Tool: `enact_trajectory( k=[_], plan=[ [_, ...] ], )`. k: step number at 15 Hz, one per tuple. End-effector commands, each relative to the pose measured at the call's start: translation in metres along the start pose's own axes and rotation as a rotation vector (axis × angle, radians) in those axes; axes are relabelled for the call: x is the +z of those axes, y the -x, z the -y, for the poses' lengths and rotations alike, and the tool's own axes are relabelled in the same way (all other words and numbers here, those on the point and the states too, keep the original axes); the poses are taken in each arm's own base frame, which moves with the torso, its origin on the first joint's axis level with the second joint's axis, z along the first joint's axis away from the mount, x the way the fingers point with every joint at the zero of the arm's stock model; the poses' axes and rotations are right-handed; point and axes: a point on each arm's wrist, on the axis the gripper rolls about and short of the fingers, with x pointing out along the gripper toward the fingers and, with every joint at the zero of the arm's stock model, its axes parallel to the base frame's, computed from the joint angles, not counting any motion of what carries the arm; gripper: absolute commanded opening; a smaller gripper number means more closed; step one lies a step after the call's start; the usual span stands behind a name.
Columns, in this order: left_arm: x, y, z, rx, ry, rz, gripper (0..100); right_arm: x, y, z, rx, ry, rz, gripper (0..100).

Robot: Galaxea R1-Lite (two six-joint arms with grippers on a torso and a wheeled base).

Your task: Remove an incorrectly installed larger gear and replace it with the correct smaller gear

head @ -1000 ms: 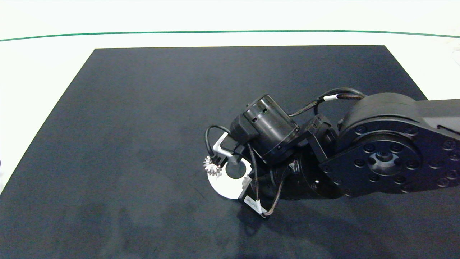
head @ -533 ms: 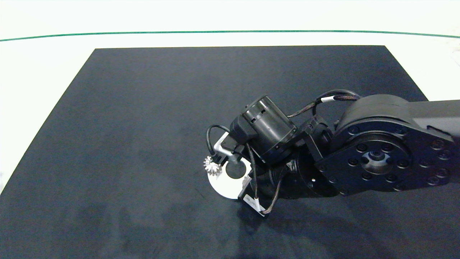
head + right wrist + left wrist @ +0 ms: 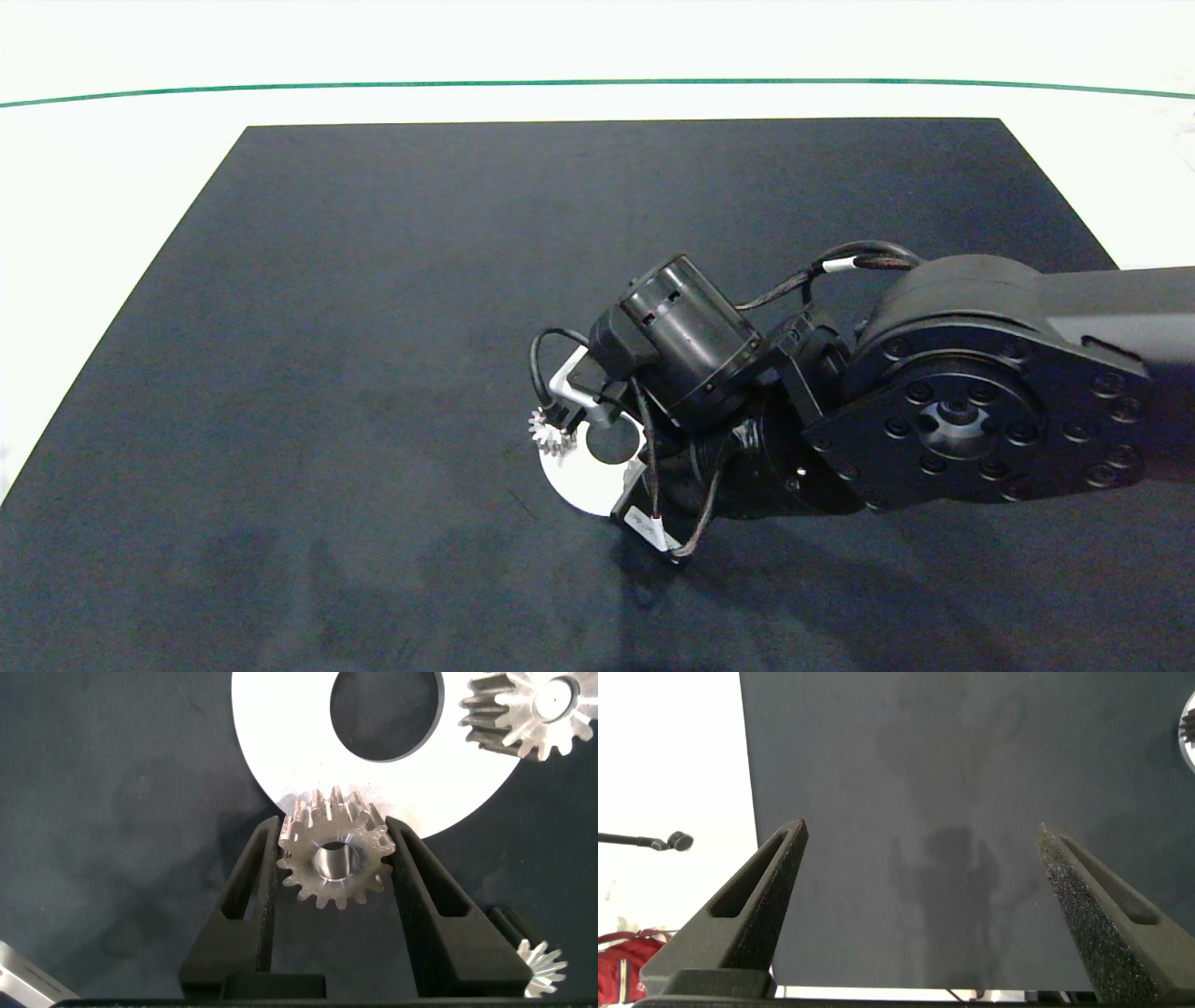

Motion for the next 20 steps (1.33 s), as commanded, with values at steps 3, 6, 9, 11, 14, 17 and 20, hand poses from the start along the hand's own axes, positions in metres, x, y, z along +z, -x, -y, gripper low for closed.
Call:
enact_trajectory(
  k=[3,6,9,11,14,17,20],
  plan=[
    [-0.0006,0.0006,0.0000,0.001,-0.001,-0.003,100,-0.0016,-0.0036,-0.0026,-0.002,-0.003,-0.016,28],
    [-0.0006,0.0006,0.0000,0.001,-0.001,-0.003,100,-0.0016,-0.0042,-0.0029,0.000,-0.002,-0.018,28],
    [-0.0005,0.0001,0.0000,0.001,-0.001,-0.004,100,-0.0004,-0.0032,-0.0023,-0.001,-0.006,-0.012,28],
    [-0.0006,0.0006,0.0001,0.000,-0.002,-0.003,100,0.0014,-0.0025,-0.0018,-0.001,-0.012,0.002,28],
    [-0.0006,0.0006,0.0000,0.001,-0.001,-0.003,100,0.0026,-0.0016,-0.0025,-0.002,-0.017,0.012,28],
    [-0.0009,0.0003,0.0002,-0.001,-0.005,-0.004,100,0.0018,-0.0029,-0.0031,0.000,-0.016,0.008,28],
    [-0.0009,0.0003,0.0001,0.001,-0.006,-0.004,100,0.0014,-0.0036,-0.0040,0.002,-0.013,0.005,28]
  ],
)
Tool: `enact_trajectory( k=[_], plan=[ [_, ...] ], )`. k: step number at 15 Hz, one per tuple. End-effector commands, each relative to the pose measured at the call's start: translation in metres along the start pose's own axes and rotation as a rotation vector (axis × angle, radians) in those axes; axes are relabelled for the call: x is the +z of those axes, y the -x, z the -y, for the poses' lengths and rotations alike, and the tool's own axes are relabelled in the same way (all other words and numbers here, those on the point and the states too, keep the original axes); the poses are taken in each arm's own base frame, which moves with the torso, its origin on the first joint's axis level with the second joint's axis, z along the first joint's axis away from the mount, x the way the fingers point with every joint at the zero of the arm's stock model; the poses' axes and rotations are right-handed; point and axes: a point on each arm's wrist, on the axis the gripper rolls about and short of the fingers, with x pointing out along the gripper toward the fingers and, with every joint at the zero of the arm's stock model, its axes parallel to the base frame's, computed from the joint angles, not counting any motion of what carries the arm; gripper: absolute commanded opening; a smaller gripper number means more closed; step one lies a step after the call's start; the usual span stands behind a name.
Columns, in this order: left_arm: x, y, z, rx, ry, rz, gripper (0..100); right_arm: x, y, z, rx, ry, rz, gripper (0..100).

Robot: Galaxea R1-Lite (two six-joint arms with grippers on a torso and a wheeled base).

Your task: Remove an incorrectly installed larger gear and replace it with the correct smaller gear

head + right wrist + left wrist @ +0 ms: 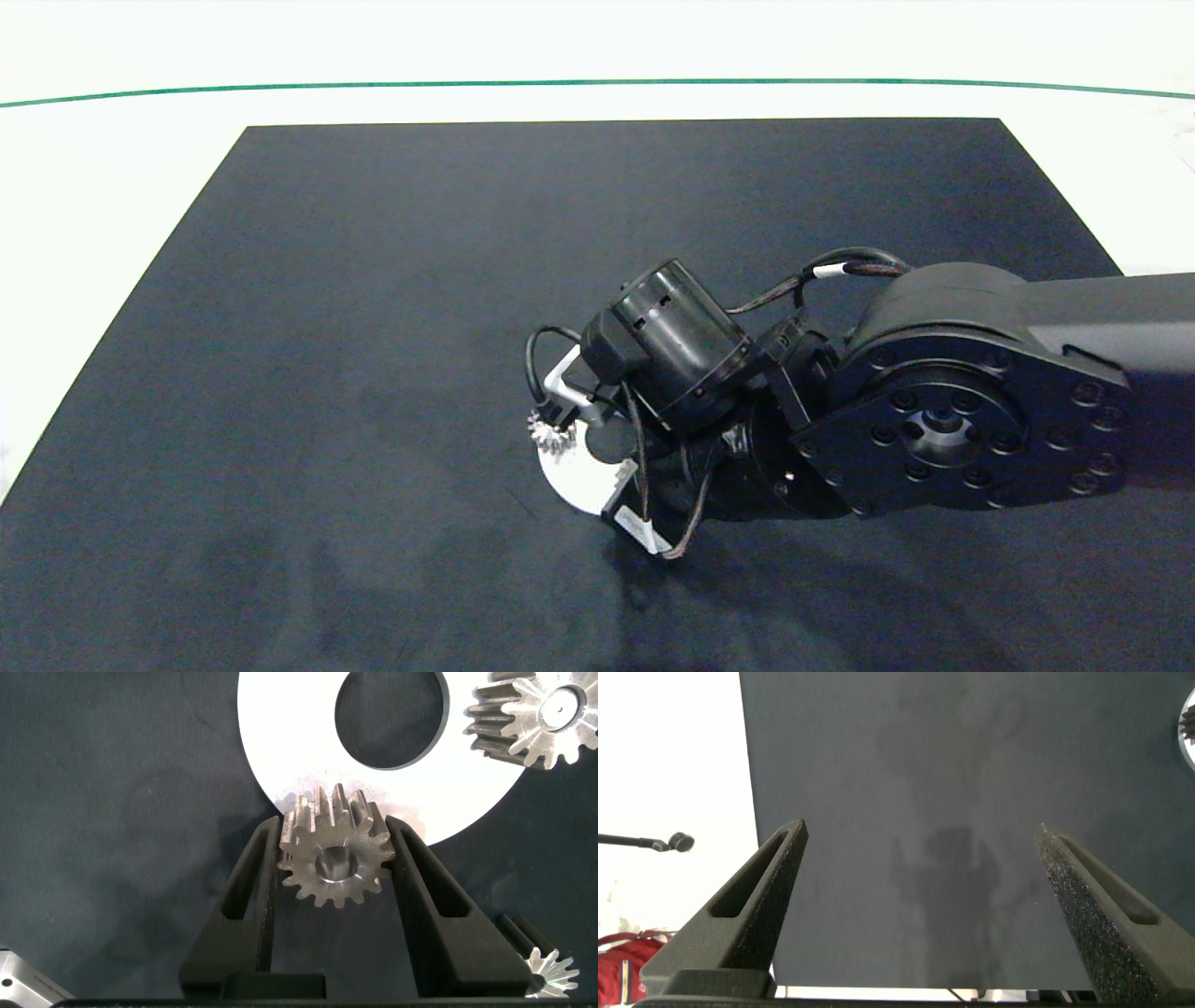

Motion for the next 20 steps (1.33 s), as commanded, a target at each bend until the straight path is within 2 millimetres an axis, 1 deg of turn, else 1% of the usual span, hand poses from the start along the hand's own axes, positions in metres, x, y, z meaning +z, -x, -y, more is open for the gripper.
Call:
enact_trajectory(
  k=[1,19,20],
  plan=[
    [-0.0004,0.0000,0.0000,0.002,-0.002,-0.004,100,-0.0010,-0.0010,-0.0003,-0.002,0.004,-0.008,28],
    [-0.0007,0.0004,0.0001,0.000,-0.002,-0.004,100,-0.0031,-0.0054,-0.0018,-0.012,0.006,-0.026,28],
    [-0.0007,0.0004,0.0001,0.000,-0.002,-0.004,100,-0.0031,-0.0054,-0.0017,-0.013,0.006,-0.026,100]
  ],
)
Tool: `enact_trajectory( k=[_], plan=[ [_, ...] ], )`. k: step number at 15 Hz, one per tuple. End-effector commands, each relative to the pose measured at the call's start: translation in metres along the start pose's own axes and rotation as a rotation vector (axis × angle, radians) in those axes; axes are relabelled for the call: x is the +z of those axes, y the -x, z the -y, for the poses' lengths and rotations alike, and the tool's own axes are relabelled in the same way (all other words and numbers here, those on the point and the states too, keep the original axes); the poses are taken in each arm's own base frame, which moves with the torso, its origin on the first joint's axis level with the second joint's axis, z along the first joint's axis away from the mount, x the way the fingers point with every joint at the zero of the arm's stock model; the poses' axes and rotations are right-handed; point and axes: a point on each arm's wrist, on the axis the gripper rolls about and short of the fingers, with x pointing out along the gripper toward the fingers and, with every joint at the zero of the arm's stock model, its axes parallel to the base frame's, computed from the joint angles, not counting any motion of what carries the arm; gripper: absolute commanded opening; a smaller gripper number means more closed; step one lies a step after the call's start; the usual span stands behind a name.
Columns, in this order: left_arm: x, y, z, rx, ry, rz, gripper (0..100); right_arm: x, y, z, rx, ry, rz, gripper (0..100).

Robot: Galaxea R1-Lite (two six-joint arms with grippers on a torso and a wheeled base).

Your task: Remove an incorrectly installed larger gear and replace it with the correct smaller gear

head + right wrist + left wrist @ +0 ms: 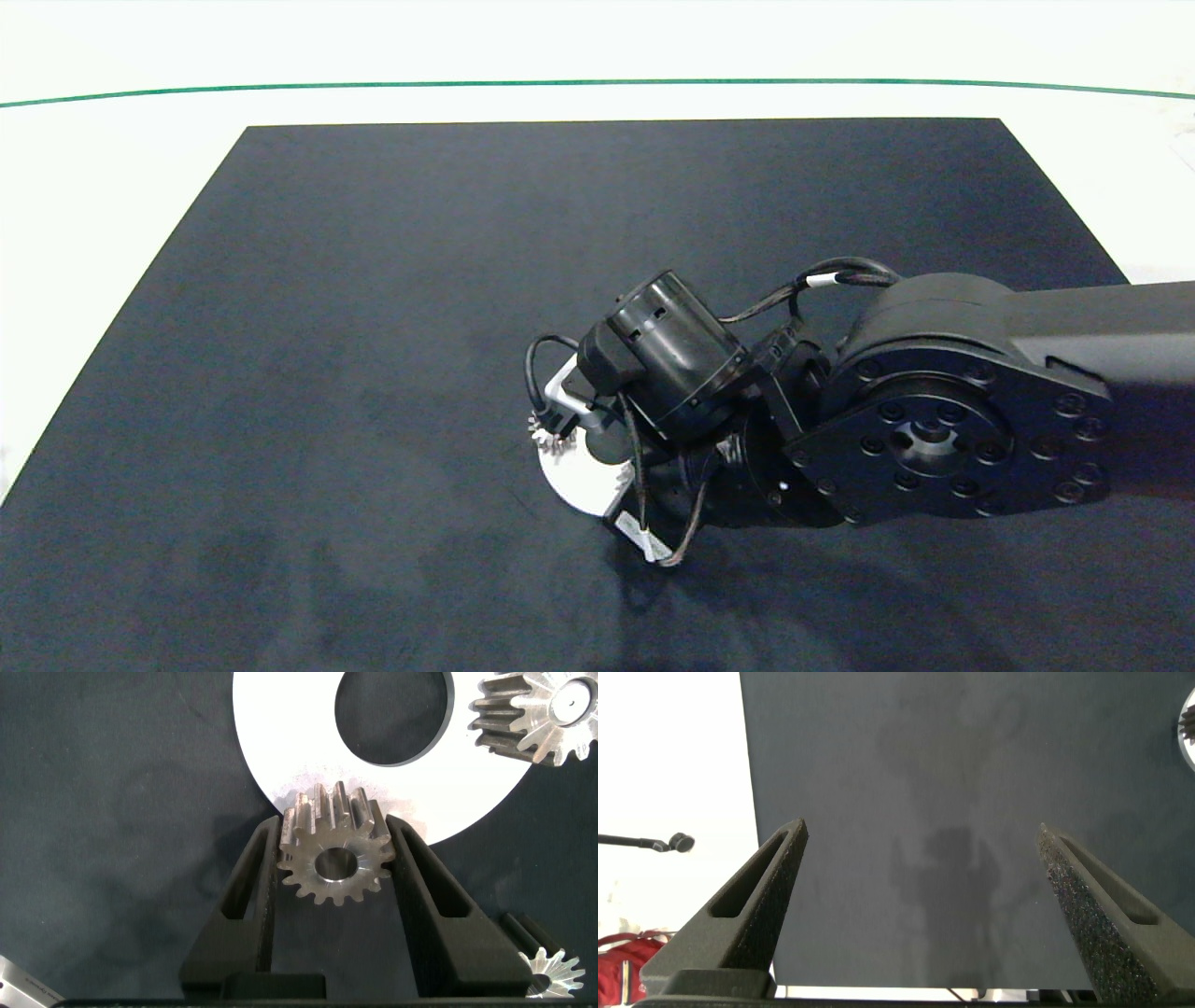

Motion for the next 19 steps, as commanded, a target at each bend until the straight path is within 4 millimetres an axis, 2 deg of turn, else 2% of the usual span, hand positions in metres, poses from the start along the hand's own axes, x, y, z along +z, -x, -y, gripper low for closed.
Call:
enact_trajectory(
  k=[1,7,9,11,13,15,17,19],
  plan=[
    [0.000,0.000,0.000,0.000,-0.002,-0.005,100,-0.001,-0.001,0.000,-0.001,0.003,-0.006,100],
    [0.000,0.000,0.000,0.000,-0.002,-0.005,100,-0.001,0.001,0.000,0.000,0.005,-0.004,100],
    [0.000,0.000,0.000,0.000,-0.002,-0.005,100,-0.001,0.012,0.003,-0.011,-0.003,0.018,100],
    [0.000,0.000,0.000,0.000,-0.002,-0.005,100,-0.009,0.037,0.007,-0.010,-0.009,0.051,100],
    [0.000,-0.001,0.000,0.001,0.000,-0.006,100,-0.027,0.065,0.017,-0.047,-0.042,0.071,100],
    [-0.001,-0.001,0.000,0.001,0.001,-0.014,100,-0.050,0.098,0.028,-0.143,-0.117,0.100,100],
    [-0.001,0.000,0.000,0.006,0.003,-0.011,100,-0.077,0.141,0.041,-0.252,-0.199,0.180,100],
    [-0.004,0.013,0.000,0.012,0.013,0.033,100,-0.110,0.175,0.055,-0.415,-0.313,0.233,100]
  ],
)
